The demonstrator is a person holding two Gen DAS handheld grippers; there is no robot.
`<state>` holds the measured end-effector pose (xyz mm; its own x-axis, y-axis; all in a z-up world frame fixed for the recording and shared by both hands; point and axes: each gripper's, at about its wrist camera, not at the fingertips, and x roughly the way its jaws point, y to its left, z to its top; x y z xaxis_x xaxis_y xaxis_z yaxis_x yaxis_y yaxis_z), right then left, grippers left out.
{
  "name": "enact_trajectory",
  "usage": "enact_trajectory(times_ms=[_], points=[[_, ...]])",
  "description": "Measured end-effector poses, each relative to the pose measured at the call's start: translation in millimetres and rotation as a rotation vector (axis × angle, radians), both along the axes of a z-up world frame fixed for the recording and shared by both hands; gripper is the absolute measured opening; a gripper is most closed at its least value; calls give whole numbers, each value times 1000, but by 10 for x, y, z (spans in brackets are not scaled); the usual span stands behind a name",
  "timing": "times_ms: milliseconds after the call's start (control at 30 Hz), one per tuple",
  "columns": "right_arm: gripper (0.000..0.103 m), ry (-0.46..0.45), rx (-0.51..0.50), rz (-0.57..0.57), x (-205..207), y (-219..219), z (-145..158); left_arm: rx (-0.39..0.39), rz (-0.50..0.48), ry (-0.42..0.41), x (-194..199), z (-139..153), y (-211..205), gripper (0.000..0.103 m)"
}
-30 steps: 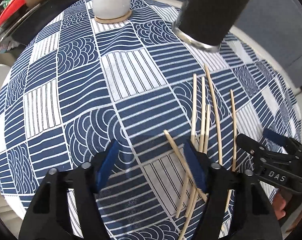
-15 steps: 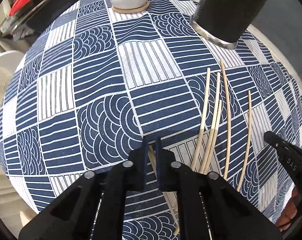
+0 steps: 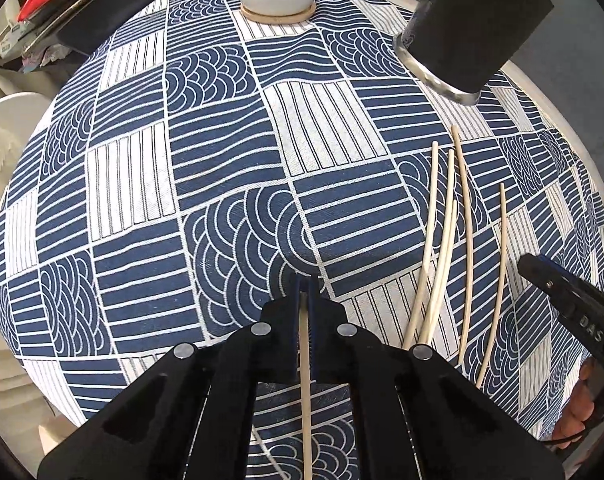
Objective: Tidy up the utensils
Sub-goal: 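Close the left gripper on one stick while the right gripper closes on another, then lift the held sticks and carry both tools toward the black cup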
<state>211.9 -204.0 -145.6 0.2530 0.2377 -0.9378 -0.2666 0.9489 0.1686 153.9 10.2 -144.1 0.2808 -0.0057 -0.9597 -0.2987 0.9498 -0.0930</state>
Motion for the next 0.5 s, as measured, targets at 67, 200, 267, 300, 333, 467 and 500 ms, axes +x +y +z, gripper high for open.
enact_trajectory(times_ms=[67,200,267,300,333,467,500], points=[[34,15,-47,3,23,94,-75,18,-12,-7,-18,25,-5,4],[26,-10,-127,-9,26,163,-53,22,-19,-21,-63,68,38,4],[2,5,-125,-28,42,113,-87,16,-14,-30,-77,82,68,4],[0,11,-102,-41,48,43,-84,15,-12,-34,-88,92,89,4],[0,21,-88,-51,57,-1,-88,15,-12,-38,-90,96,98,4],[0,49,3,-80,62,-208,-99,7,-3,-44,-77,85,122,4],[1,53,31,-85,53,-256,-89,1,1,-47,-93,93,148,4]])
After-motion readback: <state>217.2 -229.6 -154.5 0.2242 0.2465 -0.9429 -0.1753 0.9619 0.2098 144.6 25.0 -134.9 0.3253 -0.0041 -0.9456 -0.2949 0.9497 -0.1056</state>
